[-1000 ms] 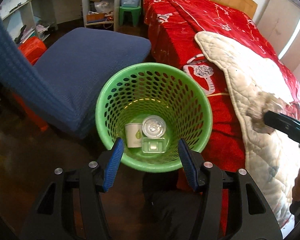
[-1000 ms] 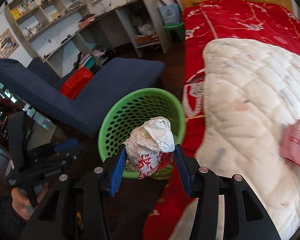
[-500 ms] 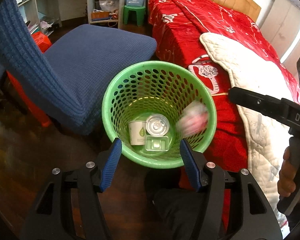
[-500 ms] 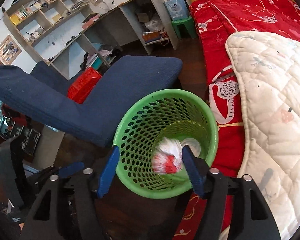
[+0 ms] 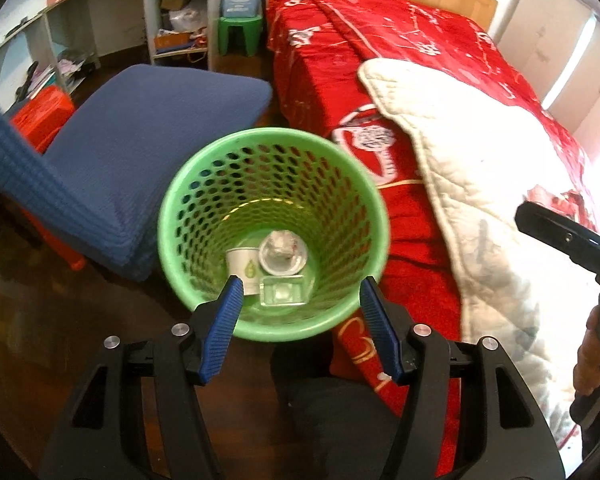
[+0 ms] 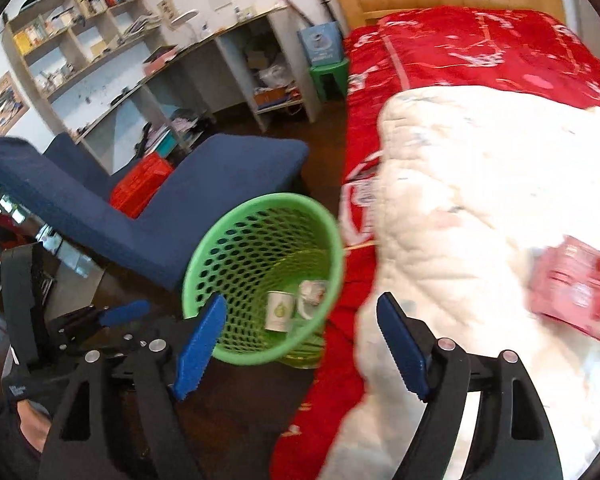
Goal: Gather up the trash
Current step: 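Reach the right tool to the orange snack bag and close on it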
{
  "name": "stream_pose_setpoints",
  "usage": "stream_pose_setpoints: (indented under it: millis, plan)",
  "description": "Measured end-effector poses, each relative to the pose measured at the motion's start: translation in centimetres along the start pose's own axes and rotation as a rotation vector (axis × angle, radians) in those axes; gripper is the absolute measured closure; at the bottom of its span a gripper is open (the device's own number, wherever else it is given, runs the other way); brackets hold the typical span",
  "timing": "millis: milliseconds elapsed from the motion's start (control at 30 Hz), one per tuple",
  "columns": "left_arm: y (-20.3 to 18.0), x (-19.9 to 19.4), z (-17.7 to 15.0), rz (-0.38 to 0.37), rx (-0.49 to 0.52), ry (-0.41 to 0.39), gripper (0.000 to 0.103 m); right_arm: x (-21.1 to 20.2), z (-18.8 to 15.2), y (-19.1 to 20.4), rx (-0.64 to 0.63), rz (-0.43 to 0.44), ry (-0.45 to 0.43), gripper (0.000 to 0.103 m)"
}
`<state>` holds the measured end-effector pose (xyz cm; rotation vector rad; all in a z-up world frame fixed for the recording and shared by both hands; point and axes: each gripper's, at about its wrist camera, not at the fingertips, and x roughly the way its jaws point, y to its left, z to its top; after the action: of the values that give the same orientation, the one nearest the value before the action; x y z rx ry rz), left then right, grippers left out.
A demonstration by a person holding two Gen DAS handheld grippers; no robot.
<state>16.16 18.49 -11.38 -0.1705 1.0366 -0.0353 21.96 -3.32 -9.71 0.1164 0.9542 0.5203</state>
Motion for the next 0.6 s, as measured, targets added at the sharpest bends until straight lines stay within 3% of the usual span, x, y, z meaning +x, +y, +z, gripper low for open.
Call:
stream_pose_setpoints:
  millis: [300, 600]
  plan:
    - [-4.7, -0.2, 0.4, -0.036, 0.072, 0.007, 0.042, -7.8, -0.5, -7.8, 0.077, -0.148, -0.111, 0.024]
    - [-10.5, 0.1, 1.2, -0.134, 0.119, 0.045, 0.041, -14.1, 0.0, -17.7, 0.214, -0.31, -0.185, 0.024]
